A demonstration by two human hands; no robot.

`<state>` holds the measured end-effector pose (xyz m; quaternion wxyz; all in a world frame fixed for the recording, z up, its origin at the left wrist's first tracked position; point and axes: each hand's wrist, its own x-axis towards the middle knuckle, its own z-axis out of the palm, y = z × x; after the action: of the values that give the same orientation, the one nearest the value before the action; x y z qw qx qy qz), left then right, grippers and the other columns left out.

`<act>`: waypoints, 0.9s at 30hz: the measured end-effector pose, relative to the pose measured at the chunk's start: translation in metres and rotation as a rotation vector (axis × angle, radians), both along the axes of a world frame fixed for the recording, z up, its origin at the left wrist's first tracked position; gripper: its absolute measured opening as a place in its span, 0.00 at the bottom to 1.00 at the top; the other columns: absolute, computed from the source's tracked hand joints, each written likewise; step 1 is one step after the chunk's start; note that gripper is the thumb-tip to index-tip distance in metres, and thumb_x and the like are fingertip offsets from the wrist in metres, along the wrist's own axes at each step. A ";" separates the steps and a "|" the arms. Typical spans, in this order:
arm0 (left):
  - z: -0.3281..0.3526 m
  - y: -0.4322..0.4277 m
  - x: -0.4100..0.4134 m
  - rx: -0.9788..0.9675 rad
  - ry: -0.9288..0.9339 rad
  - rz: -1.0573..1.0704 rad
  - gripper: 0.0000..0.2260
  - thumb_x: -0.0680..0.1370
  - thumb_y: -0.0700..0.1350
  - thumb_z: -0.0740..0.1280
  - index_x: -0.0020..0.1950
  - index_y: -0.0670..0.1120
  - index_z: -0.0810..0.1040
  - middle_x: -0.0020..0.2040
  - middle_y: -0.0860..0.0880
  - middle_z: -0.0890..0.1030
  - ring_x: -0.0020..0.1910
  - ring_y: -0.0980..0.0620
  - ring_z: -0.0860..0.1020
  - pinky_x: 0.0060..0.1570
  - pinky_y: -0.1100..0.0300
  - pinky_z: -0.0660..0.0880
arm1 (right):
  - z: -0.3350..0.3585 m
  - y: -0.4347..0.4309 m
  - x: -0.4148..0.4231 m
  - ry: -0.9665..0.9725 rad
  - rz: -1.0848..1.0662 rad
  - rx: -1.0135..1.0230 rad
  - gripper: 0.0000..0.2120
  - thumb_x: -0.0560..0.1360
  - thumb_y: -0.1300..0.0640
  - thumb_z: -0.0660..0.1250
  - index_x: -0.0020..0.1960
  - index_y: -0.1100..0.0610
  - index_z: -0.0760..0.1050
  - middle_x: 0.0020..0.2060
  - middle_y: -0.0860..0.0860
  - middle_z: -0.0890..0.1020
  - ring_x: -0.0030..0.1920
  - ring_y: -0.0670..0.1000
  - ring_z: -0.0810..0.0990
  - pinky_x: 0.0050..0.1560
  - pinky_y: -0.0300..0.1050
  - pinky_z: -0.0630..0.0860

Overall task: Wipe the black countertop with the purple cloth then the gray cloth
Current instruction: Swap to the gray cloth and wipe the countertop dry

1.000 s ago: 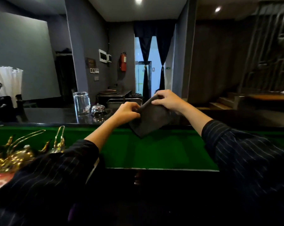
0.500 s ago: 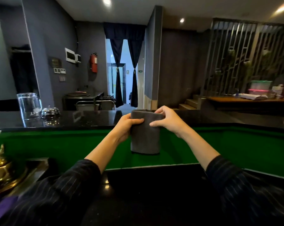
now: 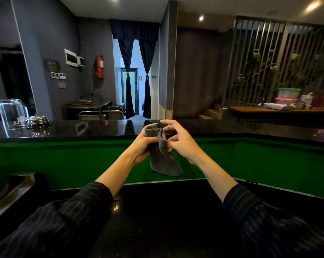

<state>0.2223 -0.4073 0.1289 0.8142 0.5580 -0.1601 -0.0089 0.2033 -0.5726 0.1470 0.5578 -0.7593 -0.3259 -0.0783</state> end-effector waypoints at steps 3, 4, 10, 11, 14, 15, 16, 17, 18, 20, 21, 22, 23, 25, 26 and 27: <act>0.001 -0.009 -0.002 0.035 -0.037 -0.059 0.20 0.74 0.32 0.65 0.62 0.50 0.73 0.59 0.39 0.76 0.57 0.40 0.76 0.48 0.50 0.79 | 0.003 -0.008 0.001 -0.079 -0.074 -0.075 0.20 0.70 0.67 0.73 0.57 0.51 0.77 0.47 0.57 0.81 0.35 0.50 0.78 0.37 0.43 0.79; 0.002 -0.012 -0.003 0.059 -0.055 -0.070 0.16 0.75 0.32 0.64 0.58 0.49 0.75 0.55 0.40 0.78 0.54 0.41 0.77 0.46 0.52 0.79 | 0.004 -0.010 0.001 -0.102 -0.112 -0.085 0.17 0.69 0.66 0.75 0.55 0.53 0.77 0.42 0.56 0.80 0.33 0.46 0.77 0.36 0.40 0.78; 0.012 -0.009 -0.005 0.333 -0.036 -0.003 0.06 0.76 0.34 0.64 0.47 0.45 0.76 0.45 0.44 0.79 0.46 0.47 0.79 0.40 0.59 0.78 | 0.002 -0.034 0.004 -0.209 -0.295 -0.178 0.13 0.67 0.56 0.78 0.43 0.60 0.77 0.32 0.55 0.79 0.32 0.47 0.75 0.37 0.41 0.74; 0.013 -0.006 -0.004 0.362 -0.037 0.003 0.06 0.76 0.34 0.65 0.48 0.44 0.77 0.46 0.44 0.79 0.48 0.47 0.79 0.42 0.58 0.78 | 0.001 -0.039 0.006 -0.226 -0.335 -0.180 0.13 0.67 0.56 0.78 0.42 0.61 0.76 0.31 0.54 0.78 0.31 0.47 0.74 0.35 0.38 0.72; 0.016 -0.002 -0.001 0.423 -0.079 0.052 0.04 0.75 0.34 0.66 0.46 0.42 0.78 0.46 0.44 0.80 0.49 0.48 0.80 0.47 0.57 0.78 | -0.001 -0.051 0.012 -0.271 -0.428 -0.200 0.16 0.66 0.54 0.79 0.40 0.62 0.76 0.35 0.52 0.77 0.34 0.47 0.73 0.34 0.36 0.69; 0.018 -0.004 0.000 0.440 -0.107 0.080 0.04 0.75 0.34 0.66 0.45 0.42 0.78 0.45 0.45 0.80 0.48 0.48 0.80 0.47 0.57 0.77 | -0.001 -0.054 0.014 -0.294 -0.427 -0.226 0.16 0.65 0.53 0.79 0.38 0.62 0.75 0.38 0.53 0.77 0.37 0.48 0.74 0.36 0.39 0.70; 0.021 -0.007 0.002 0.443 -0.133 0.121 0.05 0.75 0.34 0.66 0.44 0.43 0.78 0.43 0.45 0.80 0.46 0.49 0.80 0.46 0.57 0.77 | -0.001 -0.057 0.016 -0.322 -0.405 -0.255 0.16 0.65 0.54 0.79 0.37 0.60 0.74 0.40 0.54 0.76 0.40 0.50 0.74 0.39 0.42 0.71; 0.024 -0.009 0.004 0.423 -0.154 0.169 0.05 0.75 0.34 0.67 0.43 0.44 0.77 0.42 0.46 0.80 0.45 0.49 0.80 0.45 0.57 0.77 | -0.001 -0.059 0.017 -0.342 -0.377 -0.287 0.16 0.66 0.54 0.79 0.35 0.58 0.72 0.42 0.55 0.77 0.42 0.51 0.75 0.42 0.44 0.72; 0.027 -0.010 0.007 0.387 -0.168 0.220 0.06 0.75 0.34 0.67 0.42 0.44 0.77 0.41 0.46 0.79 0.43 0.49 0.80 0.45 0.56 0.77 | 0.001 -0.062 0.016 -0.341 -0.352 -0.312 0.16 0.67 0.56 0.78 0.34 0.56 0.70 0.42 0.55 0.78 0.43 0.52 0.76 0.44 0.45 0.72; 0.032 -0.007 0.012 0.322 -0.164 0.319 0.07 0.75 0.34 0.67 0.40 0.45 0.75 0.39 0.47 0.78 0.40 0.50 0.78 0.42 0.55 0.77 | 0.004 -0.071 0.015 -0.266 -0.326 -0.334 0.16 0.70 0.59 0.75 0.33 0.55 0.67 0.37 0.54 0.77 0.39 0.50 0.75 0.41 0.45 0.70; 0.034 -0.002 0.015 0.333 -0.164 0.366 0.07 0.75 0.35 0.67 0.40 0.45 0.74 0.38 0.48 0.77 0.39 0.50 0.78 0.41 0.56 0.76 | 0.005 -0.076 0.015 -0.224 -0.332 -0.346 0.16 0.72 0.59 0.73 0.33 0.55 0.66 0.33 0.52 0.75 0.36 0.48 0.74 0.38 0.43 0.68; 0.034 0.003 0.018 0.371 -0.172 0.411 0.08 0.75 0.36 0.68 0.39 0.46 0.74 0.37 0.48 0.77 0.38 0.51 0.77 0.40 0.56 0.75 | 0.004 -0.081 0.016 -0.195 -0.351 -0.358 0.16 0.73 0.59 0.72 0.34 0.55 0.66 0.32 0.51 0.74 0.34 0.47 0.72 0.36 0.43 0.66; 0.033 0.009 0.022 0.423 -0.186 0.460 0.08 0.74 0.37 0.70 0.39 0.47 0.74 0.36 0.49 0.77 0.38 0.51 0.76 0.40 0.56 0.73 | 0.003 -0.086 0.017 -0.167 -0.381 -0.368 0.15 0.74 0.58 0.71 0.35 0.56 0.66 0.32 0.50 0.73 0.34 0.46 0.71 0.35 0.42 0.65; 0.030 0.017 0.028 0.535 -0.220 0.579 0.08 0.72 0.40 0.72 0.38 0.48 0.75 0.36 0.48 0.77 0.40 0.49 0.75 0.39 0.56 0.72 | -0.001 -0.094 0.022 -0.111 -0.449 -0.368 0.14 0.74 0.57 0.71 0.38 0.57 0.66 0.32 0.50 0.73 0.34 0.47 0.71 0.33 0.42 0.65; 0.029 0.019 0.030 0.602 -0.232 0.648 0.07 0.71 0.42 0.73 0.38 0.47 0.76 0.38 0.47 0.78 0.40 0.49 0.75 0.39 0.57 0.71 | -0.002 -0.097 0.025 -0.087 -0.481 -0.362 0.15 0.74 0.56 0.72 0.38 0.57 0.66 0.33 0.50 0.73 0.34 0.47 0.71 0.33 0.41 0.65; 0.027 0.020 0.031 0.678 -0.234 0.713 0.06 0.71 0.43 0.74 0.39 0.46 0.77 0.40 0.46 0.78 0.41 0.50 0.75 0.40 0.59 0.70 | -0.003 -0.099 0.027 -0.063 -0.512 -0.355 0.15 0.73 0.55 0.72 0.38 0.56 0.67 0.33 0.50 0.74 0.35 0.47 0.72 0.33 0.41 0.65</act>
<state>0.2537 -0.3874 0.1560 0.5162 0.8082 -0.0379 0.2808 0.2300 -0.6711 0.1436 0.3684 -0.8994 -0.1496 -0.1816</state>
